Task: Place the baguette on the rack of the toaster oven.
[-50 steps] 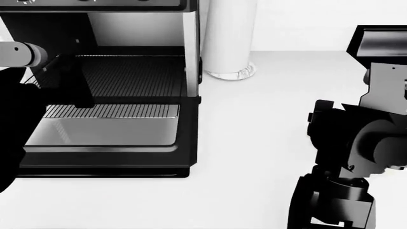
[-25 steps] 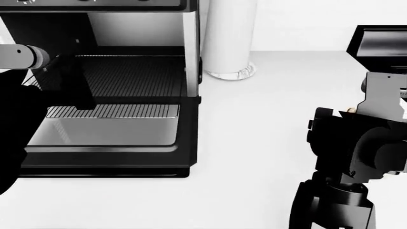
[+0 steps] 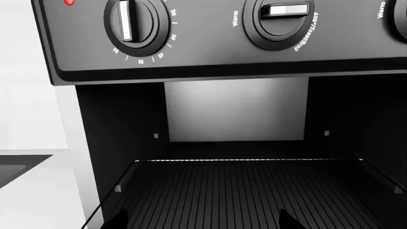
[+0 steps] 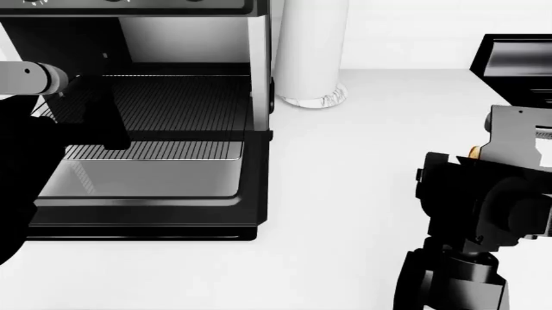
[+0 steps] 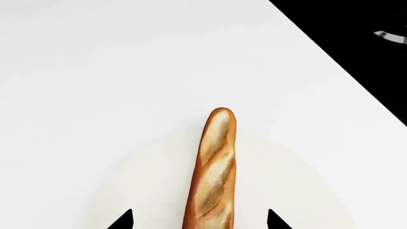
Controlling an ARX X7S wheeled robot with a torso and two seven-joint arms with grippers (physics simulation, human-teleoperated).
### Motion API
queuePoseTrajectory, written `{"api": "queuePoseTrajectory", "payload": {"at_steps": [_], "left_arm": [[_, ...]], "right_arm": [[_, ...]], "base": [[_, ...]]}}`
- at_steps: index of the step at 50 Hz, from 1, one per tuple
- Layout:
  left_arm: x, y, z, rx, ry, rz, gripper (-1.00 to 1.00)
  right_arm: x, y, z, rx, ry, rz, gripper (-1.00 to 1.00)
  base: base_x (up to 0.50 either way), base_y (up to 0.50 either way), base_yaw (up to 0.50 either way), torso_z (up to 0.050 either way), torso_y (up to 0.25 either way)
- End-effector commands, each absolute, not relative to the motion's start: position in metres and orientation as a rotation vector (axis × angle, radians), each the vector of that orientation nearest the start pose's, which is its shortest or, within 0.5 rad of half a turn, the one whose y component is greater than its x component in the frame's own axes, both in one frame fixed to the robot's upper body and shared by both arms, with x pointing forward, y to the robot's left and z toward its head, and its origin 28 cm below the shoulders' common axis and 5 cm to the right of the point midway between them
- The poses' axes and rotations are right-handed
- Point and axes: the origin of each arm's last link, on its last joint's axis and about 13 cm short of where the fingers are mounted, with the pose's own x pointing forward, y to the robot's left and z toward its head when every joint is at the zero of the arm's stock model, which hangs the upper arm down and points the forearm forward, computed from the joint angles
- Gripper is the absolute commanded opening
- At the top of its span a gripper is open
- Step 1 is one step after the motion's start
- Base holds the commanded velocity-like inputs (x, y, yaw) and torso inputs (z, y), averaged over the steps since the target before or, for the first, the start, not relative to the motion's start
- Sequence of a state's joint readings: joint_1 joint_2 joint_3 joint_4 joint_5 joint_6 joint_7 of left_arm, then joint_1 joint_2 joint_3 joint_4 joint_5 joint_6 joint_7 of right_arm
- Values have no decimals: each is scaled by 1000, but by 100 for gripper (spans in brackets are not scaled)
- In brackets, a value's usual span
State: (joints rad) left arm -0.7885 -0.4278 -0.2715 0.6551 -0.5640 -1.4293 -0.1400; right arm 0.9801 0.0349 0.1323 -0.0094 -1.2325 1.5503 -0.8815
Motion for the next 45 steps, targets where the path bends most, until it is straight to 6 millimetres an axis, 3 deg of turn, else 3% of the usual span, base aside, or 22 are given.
{"api": "queuePoseTrajectory", "payload": {"at_steps": [1,4,5,25,36,45], "left_arm": [[241,298,258,18,-75,91,100],[242,298,258,17,-76,91,100],[242,298,258,18,-76,90,100],[242,297,257,18,-70,88,100],[241,296,258,17,-73,86,100],[241,296,259,20,-75,85,100]], "right_arm": [[282,-183,223,33,598,-377,100],[282,-183,222,34,602,-376,100],[282,-183,222,36,602,-375,-100],[280,-184,225,24,594,-405,-100],[269,-173,266,-70,442,-335,-100],[257,-160,289,-118,347,-104,-100]], "base": [[0,0,0,0,0],[0,0,0,0,0],[0,0,0,0,0],[0,0,0,0,0],[0,0,0,0,0],[0,0,0,0,0]]}}
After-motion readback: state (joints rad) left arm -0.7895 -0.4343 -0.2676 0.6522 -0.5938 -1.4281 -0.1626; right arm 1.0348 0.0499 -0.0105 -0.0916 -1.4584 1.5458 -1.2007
